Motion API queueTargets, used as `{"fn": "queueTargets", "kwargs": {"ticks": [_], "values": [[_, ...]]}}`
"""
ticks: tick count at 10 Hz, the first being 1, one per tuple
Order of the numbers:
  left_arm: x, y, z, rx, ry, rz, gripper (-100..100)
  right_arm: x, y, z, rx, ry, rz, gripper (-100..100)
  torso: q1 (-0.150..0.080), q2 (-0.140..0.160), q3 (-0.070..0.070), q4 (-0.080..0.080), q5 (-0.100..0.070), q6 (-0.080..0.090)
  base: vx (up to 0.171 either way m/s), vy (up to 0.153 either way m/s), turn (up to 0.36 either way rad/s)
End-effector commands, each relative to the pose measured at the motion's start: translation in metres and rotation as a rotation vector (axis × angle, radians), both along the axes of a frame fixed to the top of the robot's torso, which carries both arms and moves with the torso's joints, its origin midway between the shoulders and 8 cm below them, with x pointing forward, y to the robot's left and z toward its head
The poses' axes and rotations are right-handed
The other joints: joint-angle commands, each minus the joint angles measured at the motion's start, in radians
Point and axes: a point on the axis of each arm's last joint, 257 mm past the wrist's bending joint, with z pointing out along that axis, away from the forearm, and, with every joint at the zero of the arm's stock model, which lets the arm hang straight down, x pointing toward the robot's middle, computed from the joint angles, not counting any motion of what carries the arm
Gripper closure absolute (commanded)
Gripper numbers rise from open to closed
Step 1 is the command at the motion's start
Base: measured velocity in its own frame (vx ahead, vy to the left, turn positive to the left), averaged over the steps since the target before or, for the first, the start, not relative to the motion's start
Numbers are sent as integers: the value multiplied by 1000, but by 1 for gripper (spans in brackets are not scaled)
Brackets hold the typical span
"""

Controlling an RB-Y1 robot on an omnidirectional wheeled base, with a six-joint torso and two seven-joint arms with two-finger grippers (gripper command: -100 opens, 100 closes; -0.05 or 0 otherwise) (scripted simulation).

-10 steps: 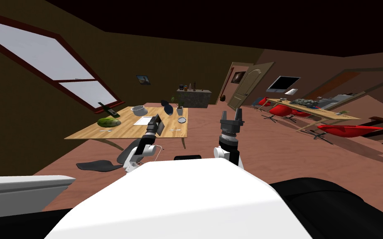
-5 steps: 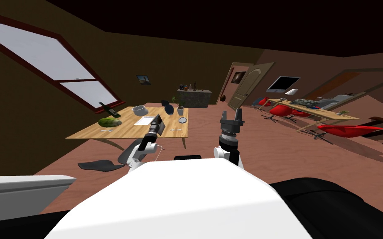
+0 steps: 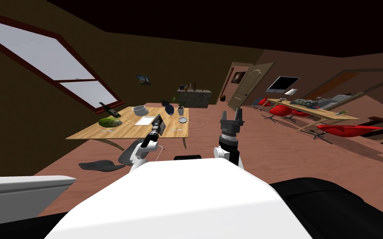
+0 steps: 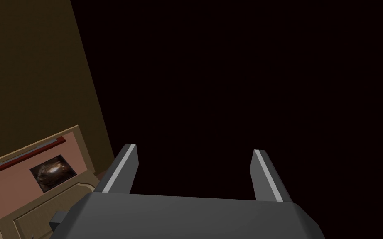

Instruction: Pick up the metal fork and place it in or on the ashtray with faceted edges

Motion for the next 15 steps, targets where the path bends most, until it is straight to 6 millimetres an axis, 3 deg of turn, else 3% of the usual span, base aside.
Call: {"fn": "queueTargets", "kwargs": {"ticks": [1,8,10,15], "values": [[0,3,-8,-2,34,6,-100,0,0,0,0,0,0,0,0,0,0,0,0,0,3,11,0],[17,8,-85,-14,296,31,-100,0,0,0,0,0,0,0,0,0,0,0,0,0,8,19,-17],[13,10,-94,-18,334,38,-100,0,0,0,0,0,0,0,-1,-1,0,0,0,0,7,7,-10],[15,5,-140,-27,519,38,-100,0,0,0,0,0,0,0,-1,-1,0,0,0,0,16,8,-35]]}}
